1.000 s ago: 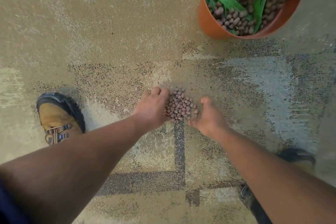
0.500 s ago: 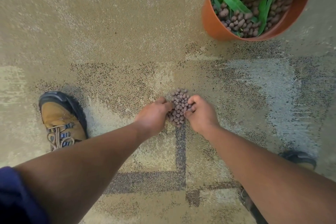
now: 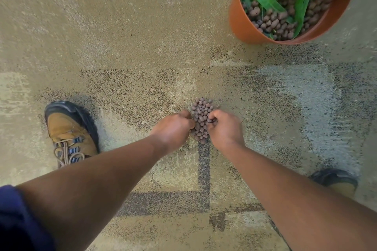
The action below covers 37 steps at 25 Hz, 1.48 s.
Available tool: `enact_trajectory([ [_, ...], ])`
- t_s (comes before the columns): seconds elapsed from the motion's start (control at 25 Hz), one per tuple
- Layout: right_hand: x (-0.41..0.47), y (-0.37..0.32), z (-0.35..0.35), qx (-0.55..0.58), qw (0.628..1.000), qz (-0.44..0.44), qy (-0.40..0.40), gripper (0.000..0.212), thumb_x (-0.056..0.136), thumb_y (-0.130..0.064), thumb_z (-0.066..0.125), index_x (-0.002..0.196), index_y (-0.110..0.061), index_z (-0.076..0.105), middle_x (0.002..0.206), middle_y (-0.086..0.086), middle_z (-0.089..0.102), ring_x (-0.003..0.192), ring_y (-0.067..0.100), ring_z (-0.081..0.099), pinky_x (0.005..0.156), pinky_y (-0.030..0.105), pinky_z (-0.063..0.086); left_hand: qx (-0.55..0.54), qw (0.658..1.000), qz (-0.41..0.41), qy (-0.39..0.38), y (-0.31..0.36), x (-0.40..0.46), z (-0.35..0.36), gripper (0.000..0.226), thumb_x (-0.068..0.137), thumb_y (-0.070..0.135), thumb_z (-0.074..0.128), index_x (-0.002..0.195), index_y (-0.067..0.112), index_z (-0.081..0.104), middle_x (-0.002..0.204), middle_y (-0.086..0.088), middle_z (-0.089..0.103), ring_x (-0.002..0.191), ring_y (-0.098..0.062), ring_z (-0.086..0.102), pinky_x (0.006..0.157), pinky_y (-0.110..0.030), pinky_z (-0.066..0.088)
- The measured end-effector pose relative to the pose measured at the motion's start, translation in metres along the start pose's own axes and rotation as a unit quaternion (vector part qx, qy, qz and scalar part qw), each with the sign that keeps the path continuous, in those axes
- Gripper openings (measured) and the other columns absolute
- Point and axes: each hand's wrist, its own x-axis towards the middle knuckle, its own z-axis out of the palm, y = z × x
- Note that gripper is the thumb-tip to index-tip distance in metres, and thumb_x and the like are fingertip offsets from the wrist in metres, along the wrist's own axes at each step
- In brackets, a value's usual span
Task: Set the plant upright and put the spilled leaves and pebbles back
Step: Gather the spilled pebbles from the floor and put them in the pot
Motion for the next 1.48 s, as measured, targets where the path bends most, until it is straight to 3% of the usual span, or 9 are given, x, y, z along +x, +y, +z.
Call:
enact_trajectory([
  [0.24,-0.001,-0.001,-0.013,0.114,0.993,0.038,0.010,0.018,0.089,-0.010,0.077,0.082,-0.025,0.069,0.103,-0.005,0.069,0.089,0.016,0.069,0.070,0.022,0.060,-0.058,0.996,-0.074,0.004,0.004,0.012,-0.016,0.017,0.098,0.005,0.056,0.102,0.013,0.071,0.104,-0.003,0.064,0.091,-0.016,0.069,0.064,-0.017,0.059],
  [0.44,-0.018,-0.018,-0.074,0.256,0.965,0.008,0.052,0.026,0.091,-0.009,0.075,0.080,-0.032,0.070,0.080,-0.010,0.073,0.058,-0.001,0.063,0.048,0.014,0.050,-0.074,0.988,-0.132,-0.043,0.028,0.034,-0.083,0.030,0.092,-0.010,0.055,0.095,0.016,0.070,0.102,-0.003,0.071,0.091,-0.019,0.072,0.066,-0.021,0.062],
  [0.6,-0.018,-0.036,-0.155,0.335,0.904,-0.133,0.230,0.020,0.088,-0.013,0.079,0.089,-0.032,0.074,0.084,-0.011,0.076,0.066,0.001,0.066,0.056,0.018,0.056,-0.145,0.972,0.019,0.182,0.081,0.046,-0.166,0.019,0.092,0.002,0.063,0.091,0.019,0.072,0.088,0.009,0.068,0.078,-0.005,0.066,0.066,-0.022,0.061],
  [0.72,0.008,-0.040,-0.190,0.328,0.885,-0.144,0.296,0.020,0.087,-0.016,0.080,0.085,-0.033,0.070,0.083,-0.010,0.073,0.070,0.005,0.064,0.066,0.024,0.059,-0.109,0.943,0.113,0.292,0.111,0.072,-0.208,0.018,0.089,0.007,0.062,0.100,0.016,0.073,0.098,0.003,0.071,0.086,-0.014,0.066,0.075,-0.035,0.058],
  [0.96,0.046,-0.027,-0.193,0.202,0.915,-0.167,0.306,0.014,0.087,-0.009,0.077,0.097,-0.019,0.075,0.110,0.003,0.072,0.084,0.004,0.072,0.077,0.019,0.060,0.016,0.960,0.175,0.217,0.105,0.101,-0.211,0.026,0.091,0.012,0.053,0.103,0.013,0.076,0.149,-0.013,0.053,0.134,-0.027,0.055,0.103,-0.039,0.049],
  [1.12,0.031,-0.022,-0.175,0.086,0.886,-0.258,0.375,0.012,0.087,-0.004,0.069,0.098,-0.008,0.072,0.119,0.009,0.059,0.098,0.007,0.056,0.082,0.012,0.047,0.022,0.941,0.216,0.261,0.095,0.097,-0.198,0.023,0.097,0.002,0.053,0.101,0.010,0.075,0.152,-0.017,0.050,0.134,-0.036,0.055,0.102,-0.045,0.052],
  [1.2,0.018,-0.017,-0.151,0.002,0.891,-0.305,0.336,0.009,0.088,-0.006,0.067,0.096,-0.009,0.071,0.109,0.009,0.064,0.097,0.009,0.051,0.081,0.019,0.043,0.024,0.918,0.231,0.320,0.087,0.090,-0.180,0.017,0.095,-0.003,0.055,0.098,0.003,0.071,0.131,-0.022,0.062,0.115,-0.041,0.062,0.088,-0.049,0.053],
  [1.28,0.011,-0.012,-0.120,-0.044,0.949,-0.248,0.189,0.018,0.091,-0.010,0.067,0.109,-0.013,0.069,0.114,0.005,0.065,0.094,0.010,0.055,0.085,0.028,0.053,0.002,0.926,0.184,0.330,0.068,0.076,-0.148,0.019,0.091,-0.010,0.058,0.100,0.002,0.068,0.116,-0.016,0.062,0.104,-0.034,0.058,0.081,-0.046,0.052],
  [1.48,0.013,-0.012,-0.044,-0.028,0.995,-0.063,-0.069,0.056,0.092,-0.016,0.071,0.143,-0.023,0.049,0.139,0.003,0.045,0.110,0.017,0.061,0.102,0.039,0.056,-0.020,0.999,-0.028,0.024,0.021,0.039,-0.060,0.045,0.093,0.004,0.065,0.133,0.026,0.059,0.129,0.000,0.052,0.116,-0.021,0.055,0.104,-0.038,0.052],
])
